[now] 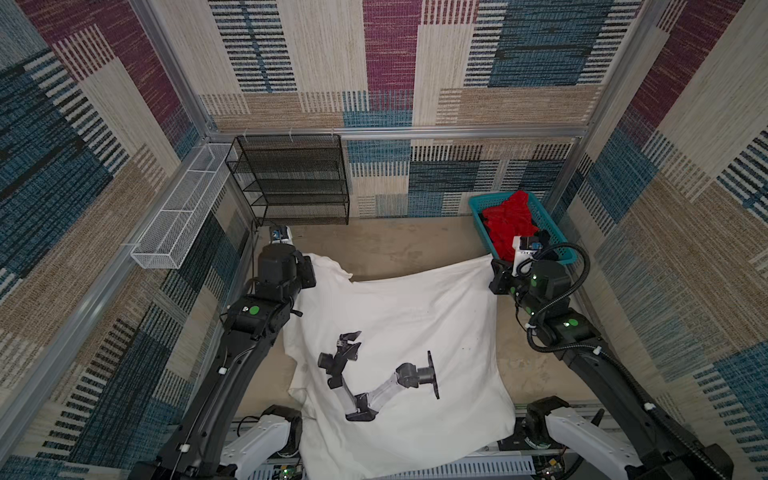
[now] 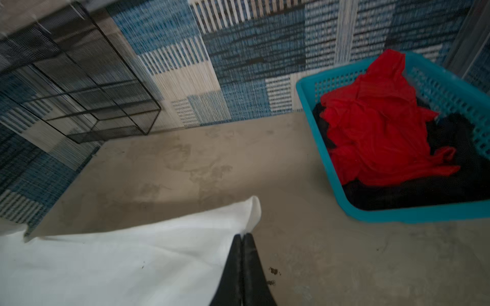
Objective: Fold and stack the t-shirts
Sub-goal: 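Lower the t-shirt flat onto the table with both grippers, laying it nearer the robot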
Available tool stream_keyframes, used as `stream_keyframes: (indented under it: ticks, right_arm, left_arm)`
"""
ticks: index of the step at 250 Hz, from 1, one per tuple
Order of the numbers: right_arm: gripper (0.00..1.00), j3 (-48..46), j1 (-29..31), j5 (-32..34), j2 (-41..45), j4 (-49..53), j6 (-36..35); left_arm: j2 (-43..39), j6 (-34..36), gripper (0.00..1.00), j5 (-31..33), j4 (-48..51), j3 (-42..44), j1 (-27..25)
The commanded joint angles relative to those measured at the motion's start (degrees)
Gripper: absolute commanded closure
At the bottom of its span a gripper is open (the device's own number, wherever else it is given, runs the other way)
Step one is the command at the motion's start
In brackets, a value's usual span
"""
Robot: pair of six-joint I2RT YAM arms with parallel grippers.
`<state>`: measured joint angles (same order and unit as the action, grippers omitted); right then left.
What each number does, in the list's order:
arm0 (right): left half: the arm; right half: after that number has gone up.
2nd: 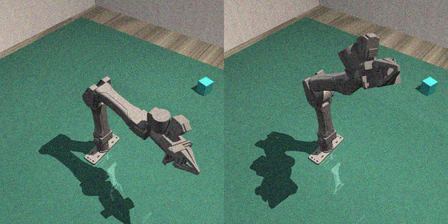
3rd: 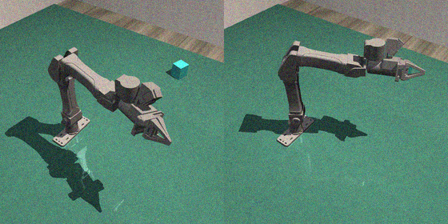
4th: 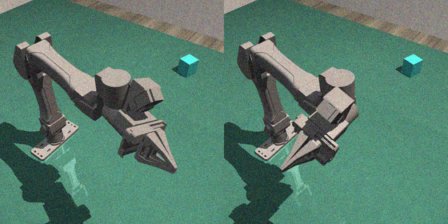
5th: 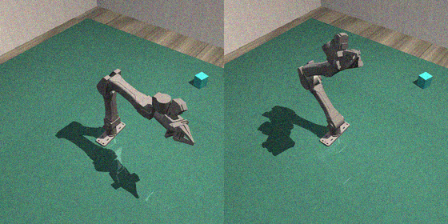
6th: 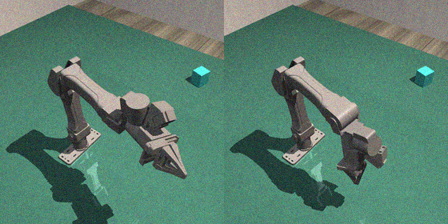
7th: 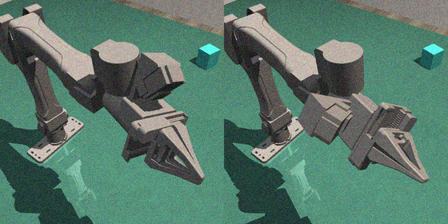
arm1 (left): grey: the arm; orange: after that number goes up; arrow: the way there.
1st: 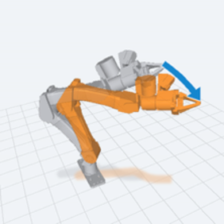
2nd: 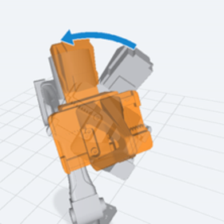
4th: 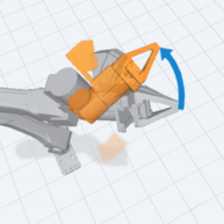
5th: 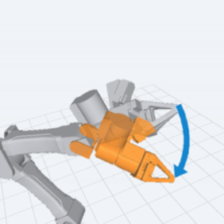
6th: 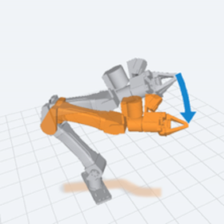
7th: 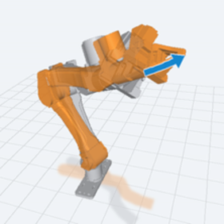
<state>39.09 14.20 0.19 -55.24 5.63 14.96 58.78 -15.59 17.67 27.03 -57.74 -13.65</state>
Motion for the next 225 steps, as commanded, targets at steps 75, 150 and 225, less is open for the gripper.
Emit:
stream_keyframes:
  ticks: [75,150,225]
  right_arm:
    - [1.0,-4.3,-0.05,3.68,-17.97,-22.09,0.06]
    - [1.0,19.61,-5.32,3.78,-45.63,-18.54,-0.28]
    - [0.83,40.5,-6.37,-0.17,-61.78,-11.08,-1.39]
  left_arm:
    - [13.47,-6.98,1.0,2.85,-18.67,9.72,1.2]
    - [41.92,-5.91,1.0,1.57,-22.75,-10.68,7.01]
    - [58.03,-5.02,0.56,-4.99,-16.06,-30.42,8.86]
